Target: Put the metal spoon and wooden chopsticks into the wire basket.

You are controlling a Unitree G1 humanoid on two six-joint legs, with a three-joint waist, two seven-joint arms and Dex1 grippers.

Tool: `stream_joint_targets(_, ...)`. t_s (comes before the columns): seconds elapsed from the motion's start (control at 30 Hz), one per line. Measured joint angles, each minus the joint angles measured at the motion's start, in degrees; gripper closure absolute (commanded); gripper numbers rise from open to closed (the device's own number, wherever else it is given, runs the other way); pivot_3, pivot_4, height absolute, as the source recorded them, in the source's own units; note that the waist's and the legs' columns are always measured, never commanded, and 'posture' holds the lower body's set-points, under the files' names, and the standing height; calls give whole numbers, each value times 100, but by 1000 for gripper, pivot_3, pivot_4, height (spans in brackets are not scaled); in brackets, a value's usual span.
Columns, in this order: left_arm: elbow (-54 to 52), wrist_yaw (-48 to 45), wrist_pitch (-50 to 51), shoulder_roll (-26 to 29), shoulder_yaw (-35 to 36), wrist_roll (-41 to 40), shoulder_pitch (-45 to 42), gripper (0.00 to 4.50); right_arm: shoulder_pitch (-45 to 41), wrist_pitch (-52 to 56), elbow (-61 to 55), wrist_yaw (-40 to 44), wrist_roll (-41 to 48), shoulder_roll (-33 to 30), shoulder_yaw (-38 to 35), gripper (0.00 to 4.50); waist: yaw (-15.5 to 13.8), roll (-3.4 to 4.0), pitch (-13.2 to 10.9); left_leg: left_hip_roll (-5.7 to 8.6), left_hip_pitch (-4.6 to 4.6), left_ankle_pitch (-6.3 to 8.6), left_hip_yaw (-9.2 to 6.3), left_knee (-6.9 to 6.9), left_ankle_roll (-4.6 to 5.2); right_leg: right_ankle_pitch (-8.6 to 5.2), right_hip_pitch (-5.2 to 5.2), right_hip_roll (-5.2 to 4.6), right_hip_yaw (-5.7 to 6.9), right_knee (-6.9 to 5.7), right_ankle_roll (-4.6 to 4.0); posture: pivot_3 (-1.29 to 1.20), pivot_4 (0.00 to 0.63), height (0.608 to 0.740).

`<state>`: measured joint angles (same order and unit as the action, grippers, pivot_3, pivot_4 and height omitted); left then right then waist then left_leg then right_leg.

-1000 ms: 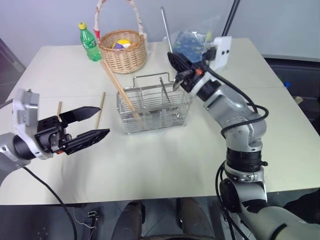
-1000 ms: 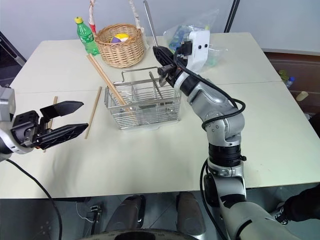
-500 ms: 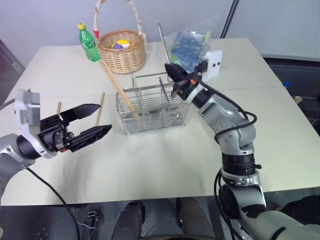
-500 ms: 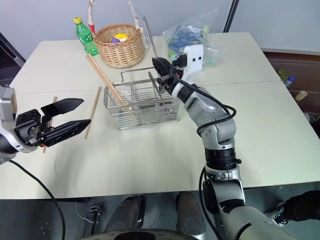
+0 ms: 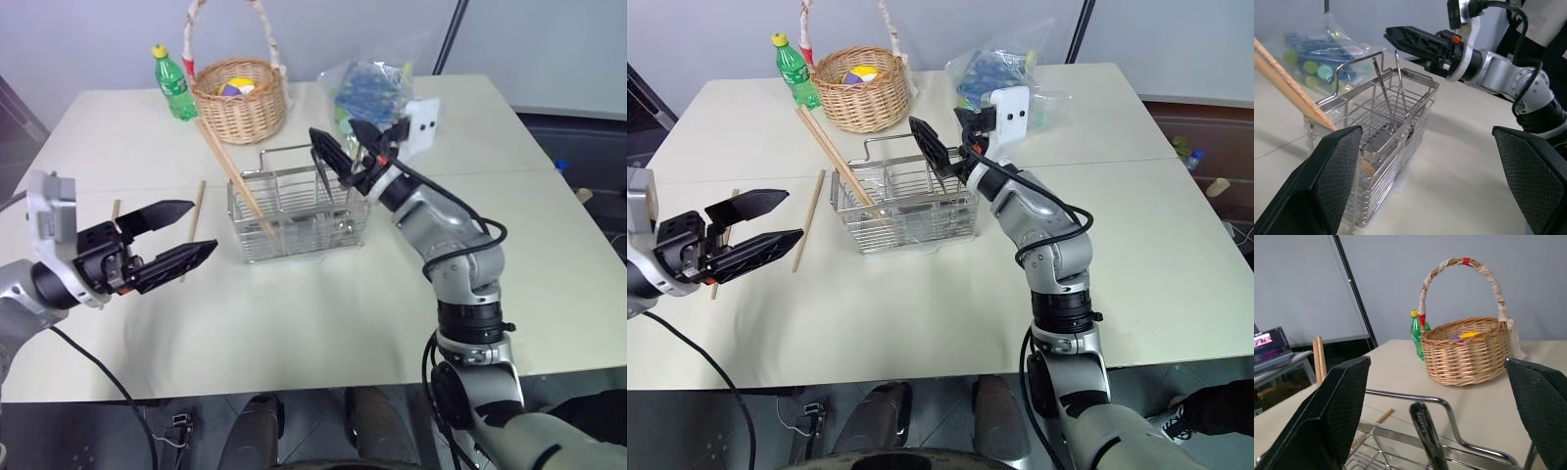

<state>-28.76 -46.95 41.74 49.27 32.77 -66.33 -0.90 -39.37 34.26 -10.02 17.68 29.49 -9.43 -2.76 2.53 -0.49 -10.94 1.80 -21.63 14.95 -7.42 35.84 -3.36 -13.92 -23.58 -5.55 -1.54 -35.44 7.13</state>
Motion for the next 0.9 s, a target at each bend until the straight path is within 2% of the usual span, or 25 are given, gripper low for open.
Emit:
stream_joint_targets(0.1, 15, 104, -16, -35, -8, 36, -42, 0, 19, 82, -146, 142, 36, -216, -17, 32, -1, 0, 0, 0, 0, 0, 0, 0, 0, 0, 0, 0, 0, 1, 0, 0, 150, 740)
stream_joint_targets(0.23, 220, 433, -282, -289, 9, 365, -156, 0, 434, 301, -376, 743, 174, -1236, -257, 32, -49, -3, 1, 2, -1, 0, 0, 2, 0, -1, 11, -1, 1, 18, -2, 0, 150, 740)
stream_joint_targets(0.37, 396, 649, -507, -447, 1, 689, -235, 0, 791, 344, -479, 985, 256, -1578, -445, 32, -1, -3, 1, -1, 1, 0, 1, -2, 0, -1, 8, 0, 1, 14, -1, 0, 150, 740)
stream_joint_targets(0.47, 448, 951, -736, -726, -18, 982, -283, 0, 1380, 449, -830, 1120, 344, -1945, -654, 32, -33, -3, 1, 0, 1, 0, 1, -3, 0, 2, 11, -1, 1, 16, 5, 0, 150, 740)
stream_joint_targets(0.77, 566, 1769, -1190, -1809, -585, 1981, -44, 0, 2299, 756, -1801, 1131, 865, -2112, -1055, 32, -48, -7, 2, -1, 1, 0, 2, 7, 0, 3, 17, -1, 1, 19, 5, 0, 150, 740)
stream_joint_targets(0.9, 713, 1918, -1423, -2169, -923, 2434, 256, 0, 2408, 726, -2193, 1161, 1229, -2091, -1173, 32, -54, -7, 3, -1, 1, 0, 1, 7, 0, 2, 17, -1, 1, 19, 3, 0, 150, 740)
